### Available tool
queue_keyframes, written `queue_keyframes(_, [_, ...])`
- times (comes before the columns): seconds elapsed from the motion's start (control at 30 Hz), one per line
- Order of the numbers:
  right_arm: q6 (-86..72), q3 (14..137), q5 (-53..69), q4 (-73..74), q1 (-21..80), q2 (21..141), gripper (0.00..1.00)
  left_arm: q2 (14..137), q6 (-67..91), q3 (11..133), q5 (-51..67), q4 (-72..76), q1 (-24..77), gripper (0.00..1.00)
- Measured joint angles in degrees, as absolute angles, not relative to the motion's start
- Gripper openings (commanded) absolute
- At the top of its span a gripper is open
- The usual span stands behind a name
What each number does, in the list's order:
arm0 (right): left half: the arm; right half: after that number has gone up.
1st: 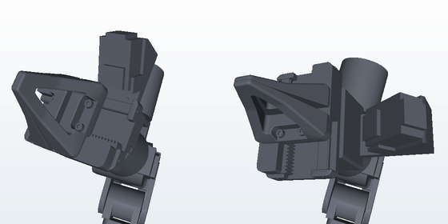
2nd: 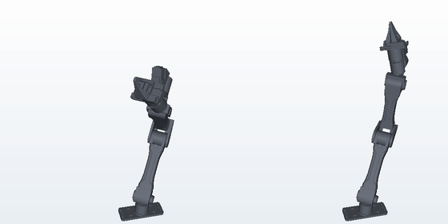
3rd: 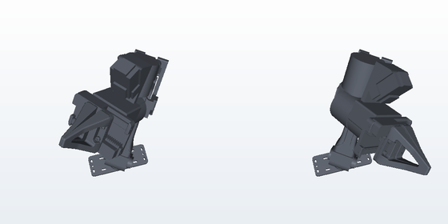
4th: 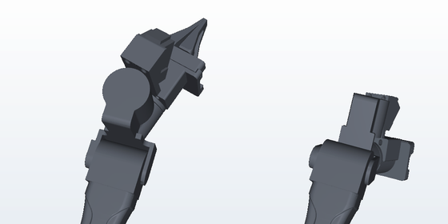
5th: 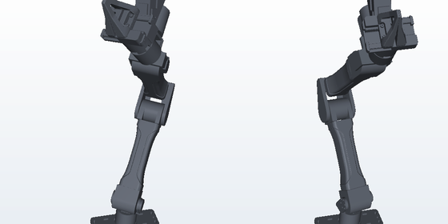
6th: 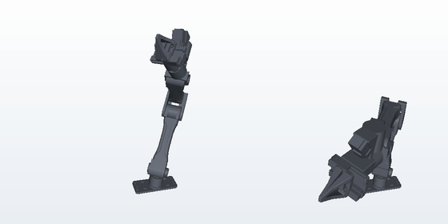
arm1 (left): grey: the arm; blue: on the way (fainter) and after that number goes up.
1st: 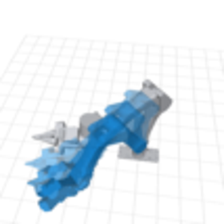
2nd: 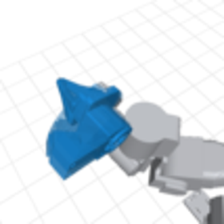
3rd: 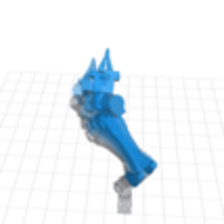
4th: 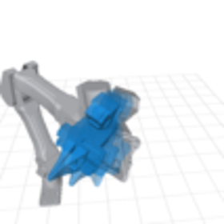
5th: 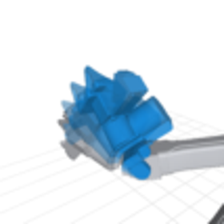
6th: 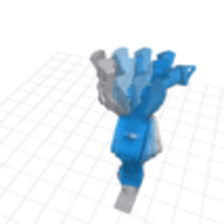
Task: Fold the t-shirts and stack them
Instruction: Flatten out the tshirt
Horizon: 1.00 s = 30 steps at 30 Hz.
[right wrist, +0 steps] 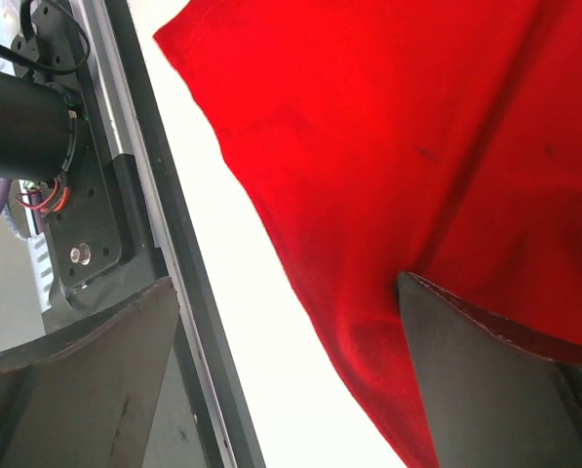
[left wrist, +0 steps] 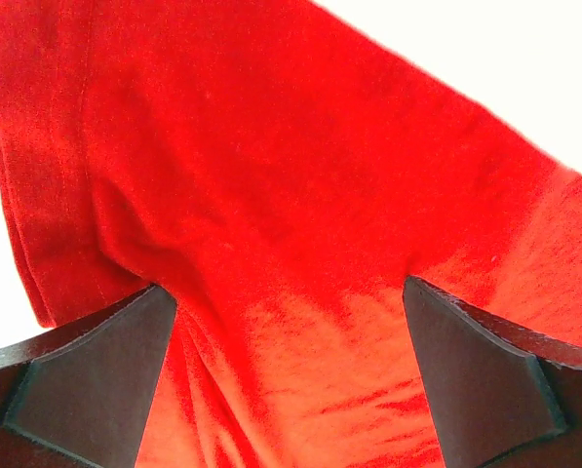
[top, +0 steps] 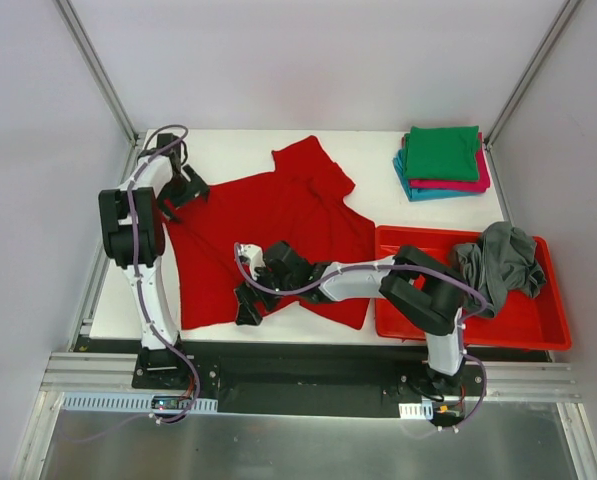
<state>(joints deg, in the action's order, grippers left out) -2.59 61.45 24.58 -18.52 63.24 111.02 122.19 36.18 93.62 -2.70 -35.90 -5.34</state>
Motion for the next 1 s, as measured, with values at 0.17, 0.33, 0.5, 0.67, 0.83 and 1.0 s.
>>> queue_keyframes(0.17, [-4.51,65.45,27.49,-20.51,63.0,114.98,0.96,131.26,33.36,108.79,-1.52,-44.36,-5.39,0.99])
queue_keyframes(0.33, [-6.09,73.43,30.3,-22.09,62.96,121.49,0.96,136.44,30.28,118.28,-0.05,-46.76,-5.76,0.99])
queue_keyframes(0.5, [-8.91,85.27,31.62,-21.82,62.87,129.73,0.96,137.78,27.33,121.3,-0.75,-46.28,-6.11,0.99])
queue_keyframes(0.67, [-11.6,91.92,31.94,-20.32,62.87,133.73,0.96,135.15,25.89,120.88,-2.85,-46.63,-6.48,0.99])
queue_keyframes(0.83, [-12.86,85.76,29.67,-19.75,62.89,129.05,0.96,124.95,26.3,118.15,-3.75,-47.53,-6.48,0.99])
queue_keyframes(1.0, [-13.43,70.94,24.62,-16.27,63.31,114.15,0.96,107.55,30.24,105.27,-3.44,-47.09,-6.46,0.99])
